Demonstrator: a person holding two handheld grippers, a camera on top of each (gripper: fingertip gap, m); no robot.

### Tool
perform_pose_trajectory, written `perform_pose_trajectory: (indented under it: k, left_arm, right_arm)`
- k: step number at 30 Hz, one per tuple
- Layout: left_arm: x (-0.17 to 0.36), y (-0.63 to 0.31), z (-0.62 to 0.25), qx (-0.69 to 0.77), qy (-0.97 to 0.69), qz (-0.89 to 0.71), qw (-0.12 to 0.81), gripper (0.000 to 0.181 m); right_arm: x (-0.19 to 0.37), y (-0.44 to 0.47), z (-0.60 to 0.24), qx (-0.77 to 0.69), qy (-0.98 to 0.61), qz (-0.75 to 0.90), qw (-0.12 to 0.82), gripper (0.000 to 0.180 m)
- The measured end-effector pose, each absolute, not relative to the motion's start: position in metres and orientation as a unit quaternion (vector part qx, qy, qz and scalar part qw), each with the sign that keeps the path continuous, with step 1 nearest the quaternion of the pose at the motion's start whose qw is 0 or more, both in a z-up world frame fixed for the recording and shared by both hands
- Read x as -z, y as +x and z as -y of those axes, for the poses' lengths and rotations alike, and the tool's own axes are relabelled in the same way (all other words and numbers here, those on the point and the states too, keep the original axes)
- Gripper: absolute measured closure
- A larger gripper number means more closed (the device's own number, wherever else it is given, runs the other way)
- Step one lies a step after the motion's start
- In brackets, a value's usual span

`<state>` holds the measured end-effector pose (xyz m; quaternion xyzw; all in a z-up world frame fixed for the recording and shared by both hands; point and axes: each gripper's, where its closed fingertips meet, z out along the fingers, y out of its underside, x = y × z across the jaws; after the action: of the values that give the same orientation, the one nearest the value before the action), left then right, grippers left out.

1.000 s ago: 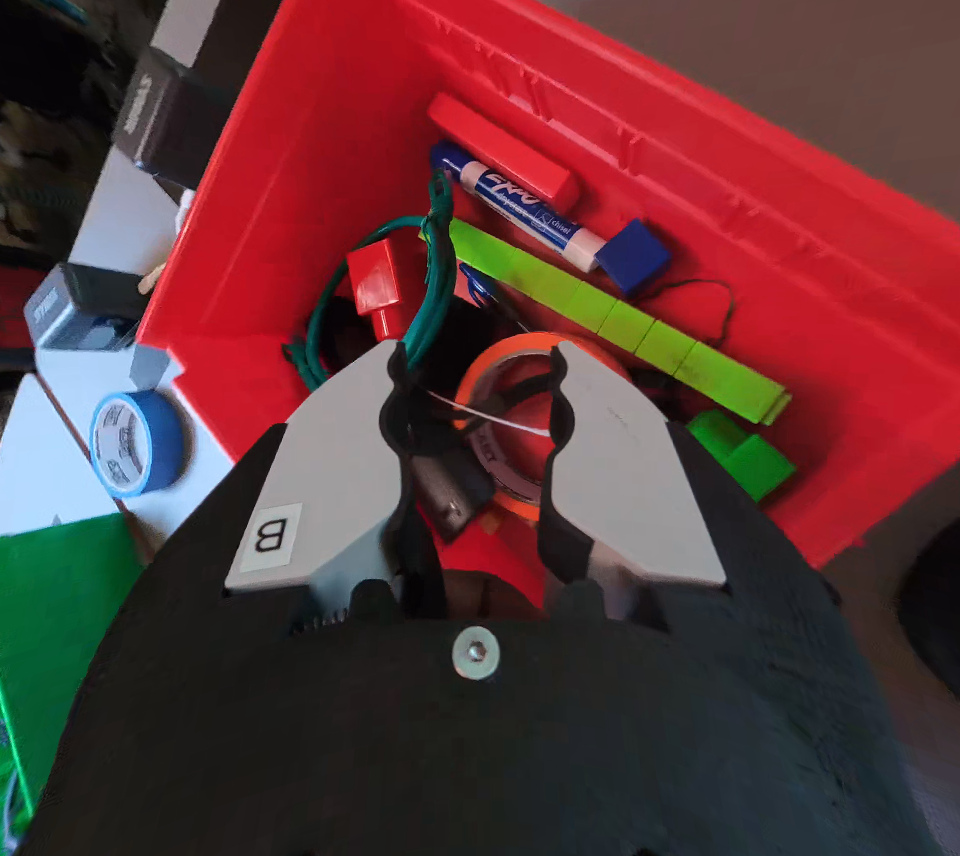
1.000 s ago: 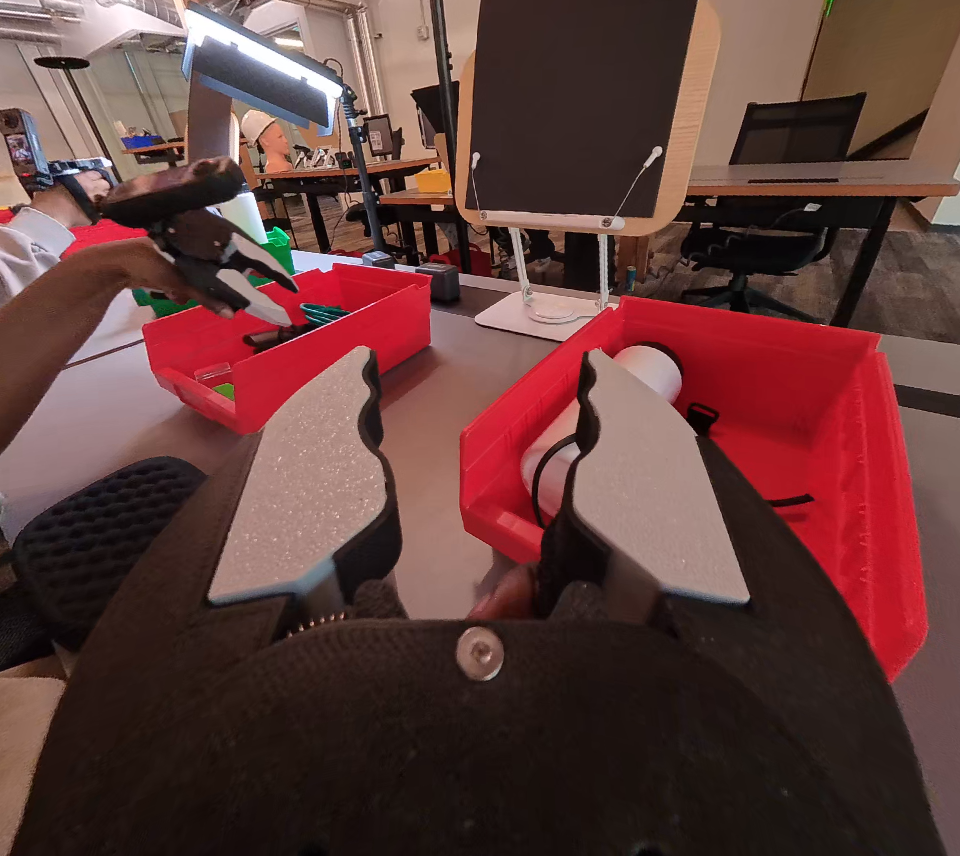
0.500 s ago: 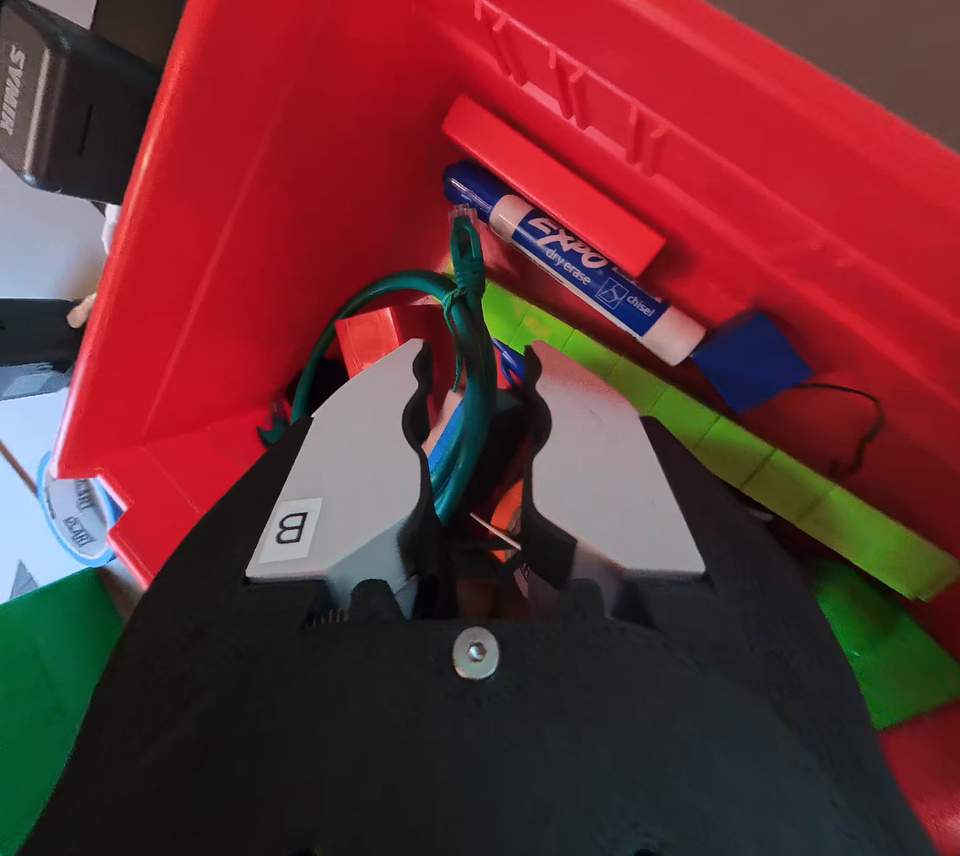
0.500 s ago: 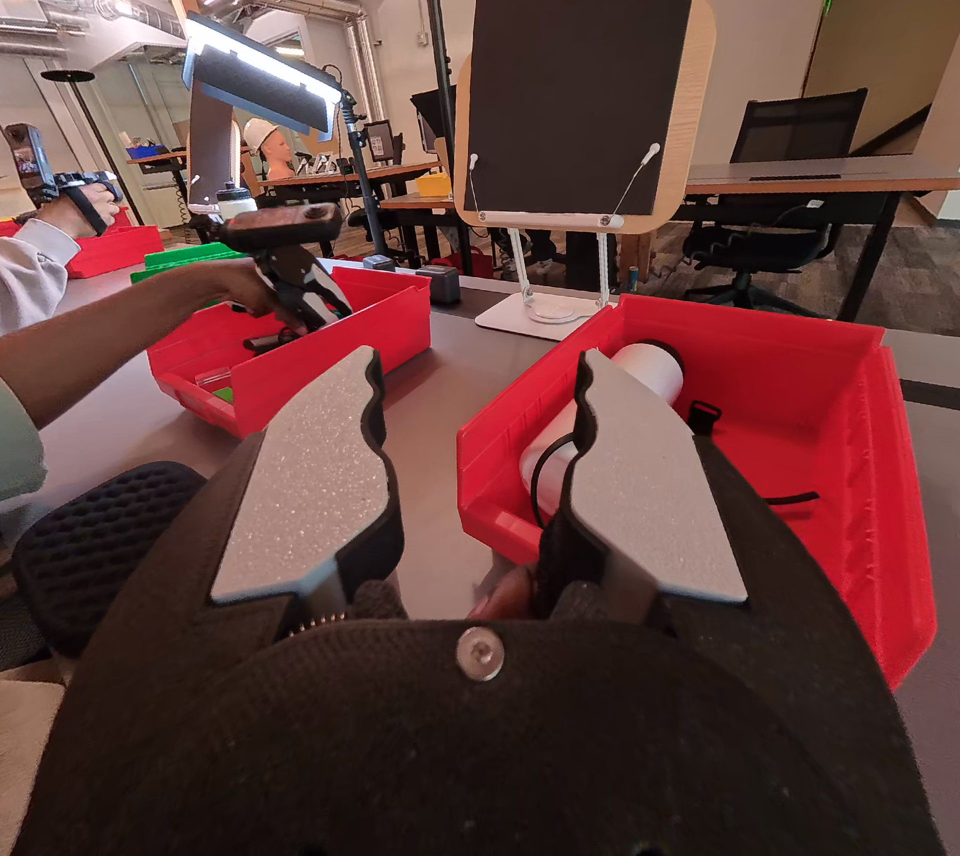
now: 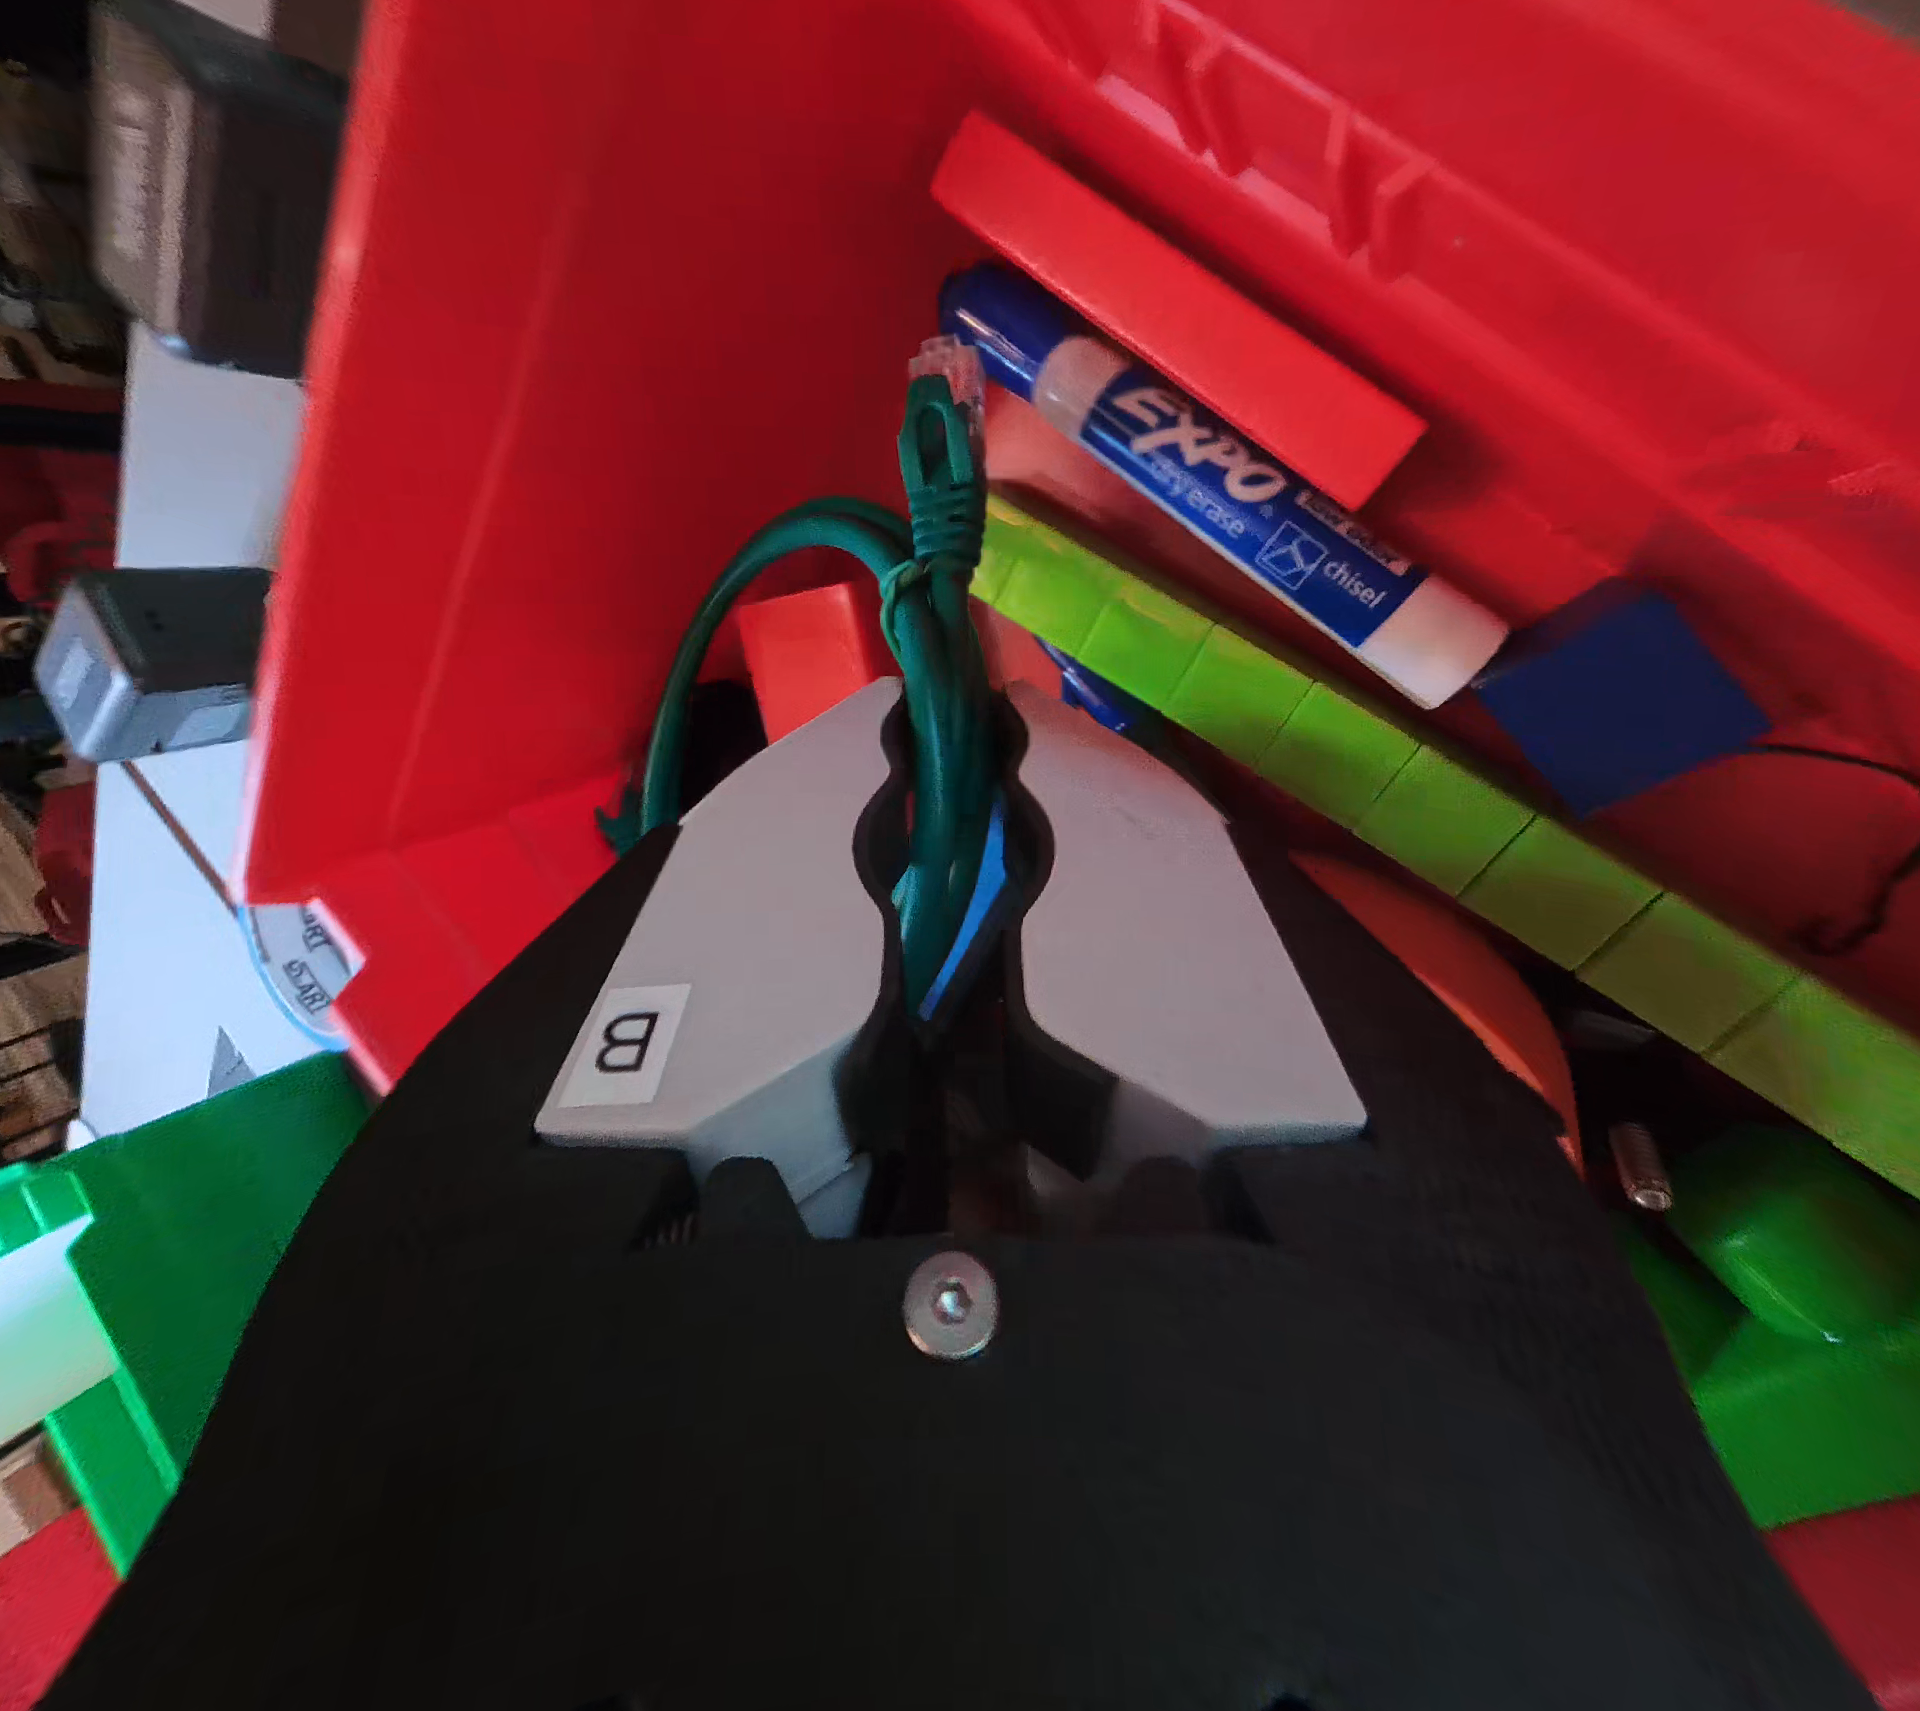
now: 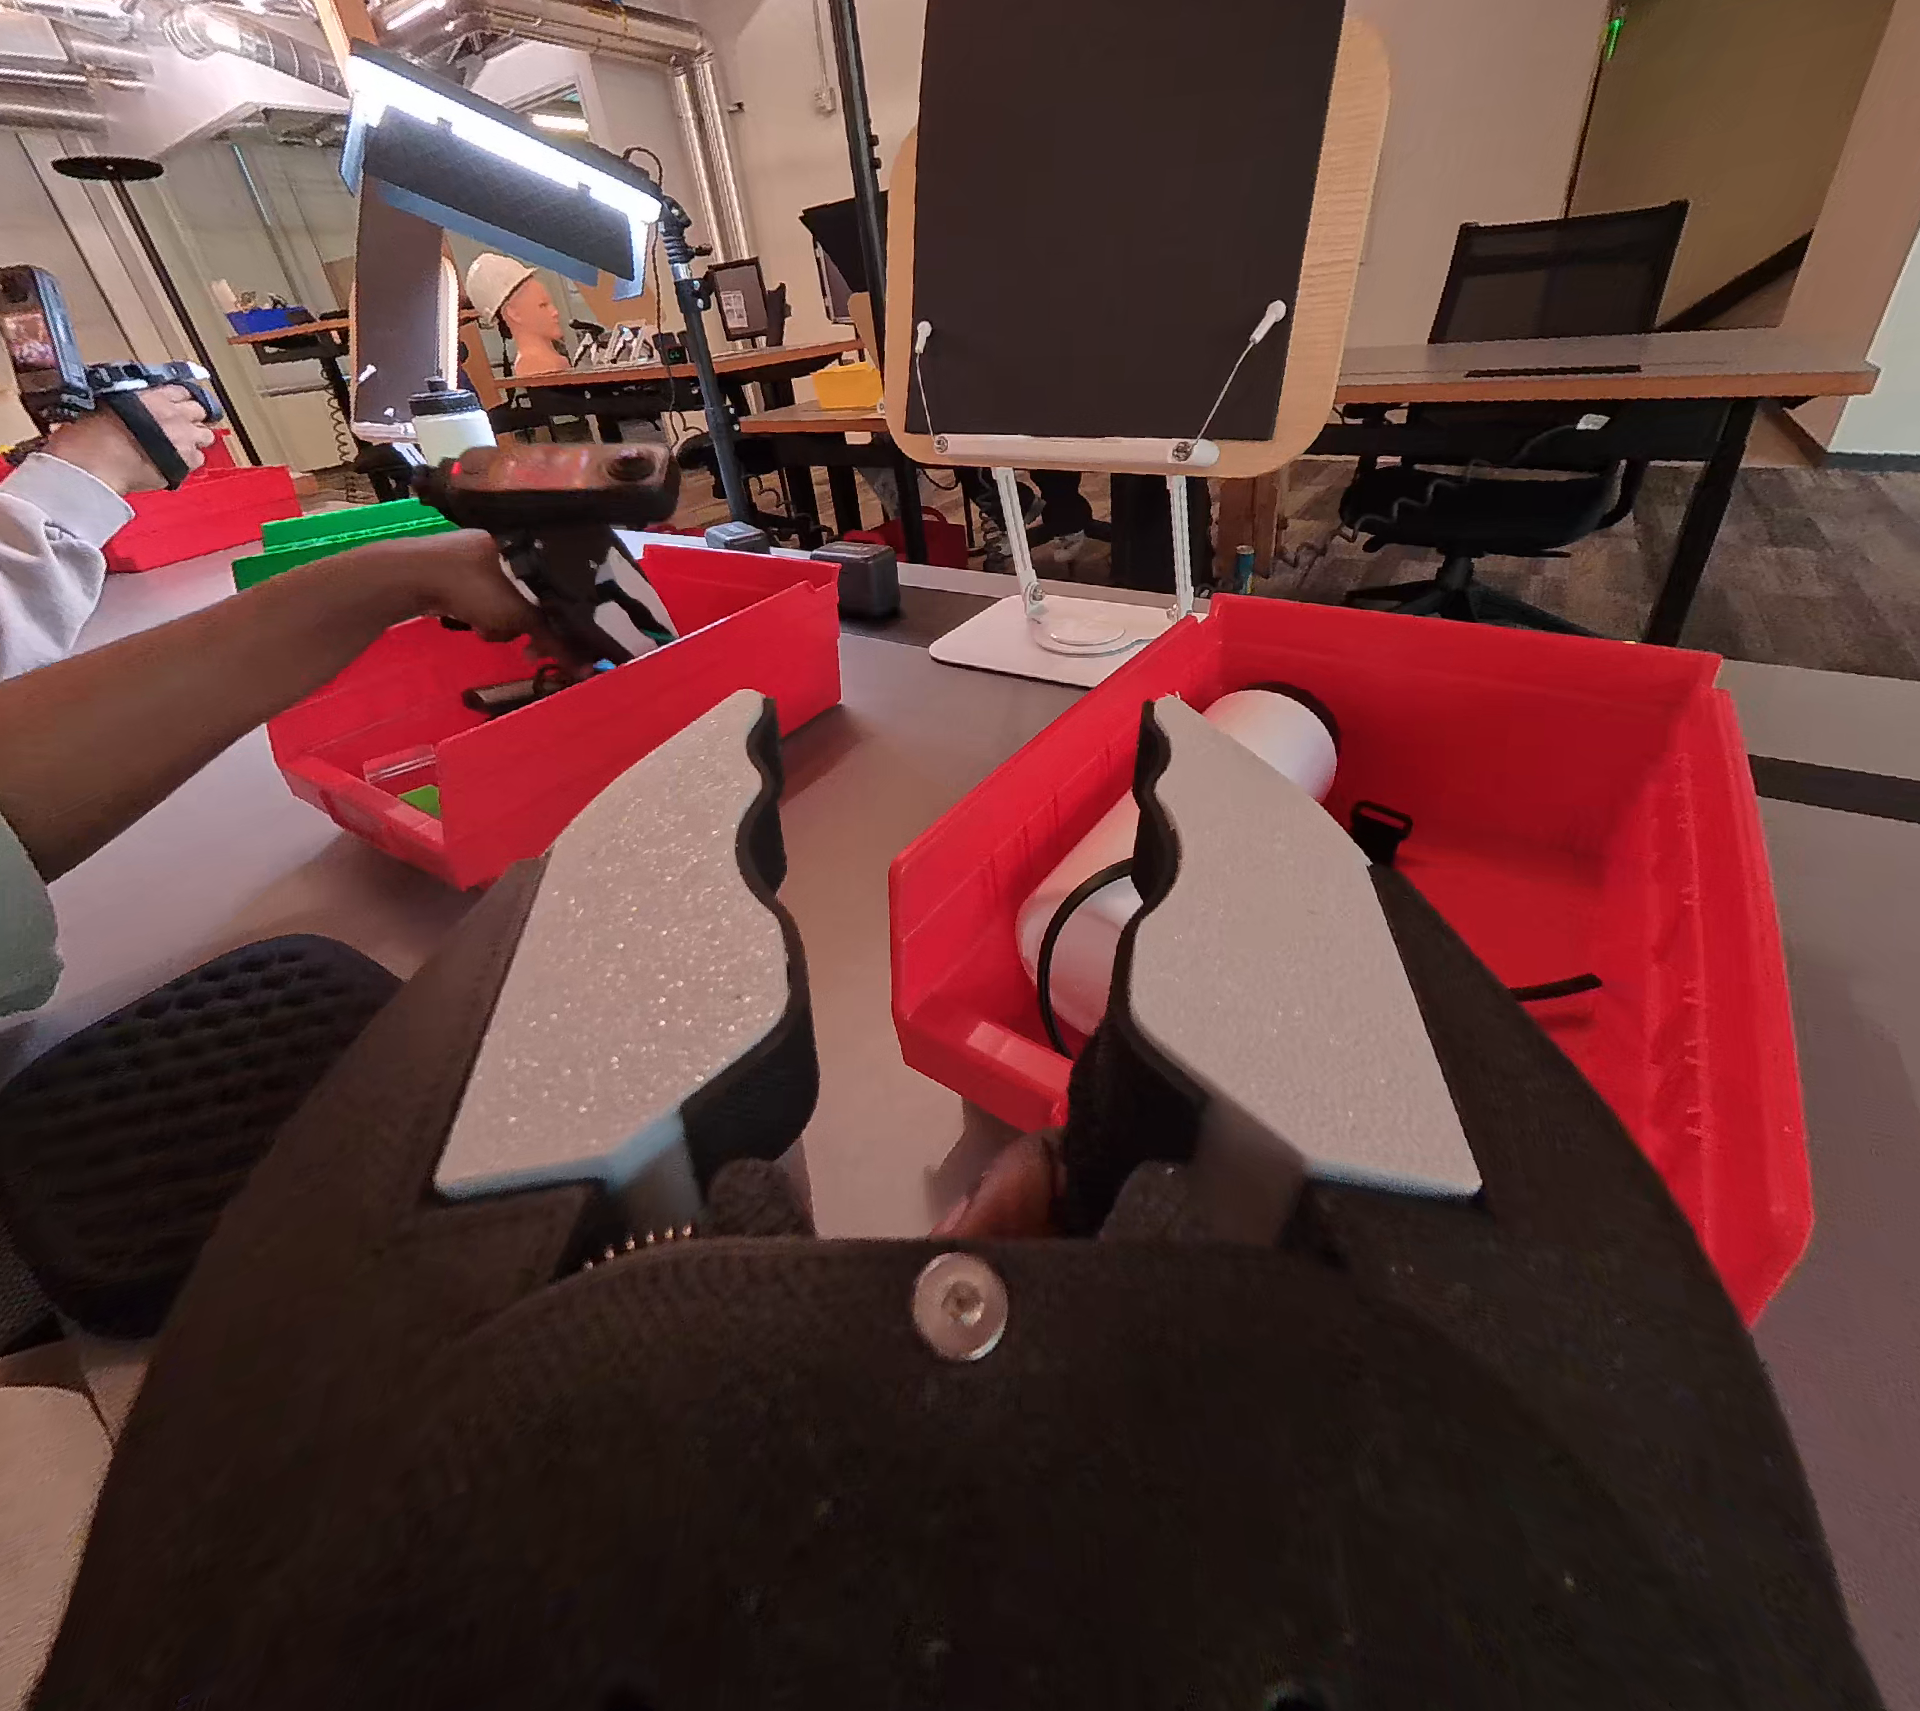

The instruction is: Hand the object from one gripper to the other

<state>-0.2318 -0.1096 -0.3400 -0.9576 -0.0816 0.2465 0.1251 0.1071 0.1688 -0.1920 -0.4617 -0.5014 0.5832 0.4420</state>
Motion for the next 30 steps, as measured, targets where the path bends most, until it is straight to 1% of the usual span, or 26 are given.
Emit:
perform_pose_trajectory:
  k: [1, 8, 15, 21, 25, 30]
  left_arm:
    - [0.332, -0.232, 0.108, -0.248, -0.954, 0.086, 0.145, 0.168]
    - [0.254, -0.226, 0.104, -0.288, -0.902, 0.113, 0.3, 0.168]
    - [0.179, -0.173, 0.086, -0.272, -0.828, 0.09, 0.481, 0.169]
    - [0.14, -0.101, 0.061, -0.222, -0.767, 0.022, 0.601, 0.168]
    - [0.115, -0.041, 0.048, -0.15, -0.702, -0.018, 0.696, 0.169]
    - [0.109, 0.024, 0.036, -0.076, -0.645, -0.056, 0.758, 0.169]
  right_arm:
    - [0.192, 0.107, -0.169, -0.583, -0.462, 0.502, 0.442, 0.115]
    - [0.192, 0.105, -0.164, -0.584, -0.458, 0.506, 0.438, 0.116]
    - [0.196, 0.101, -0.153, -0.592, -0.452, 0.517, 0.422, 0.12]
    - [0.196, 0.099, -0.132, -0.622, -0.432, 0.53, 0.381, 0.125]
    - [0.202, 0.096, -0.115, -0.626, -0.42, 0.551, 0.357, 0.126]
    - [0.209, 0.09, -0.081, -0.645, -0.396, 0.572, 0.316, 0.126]
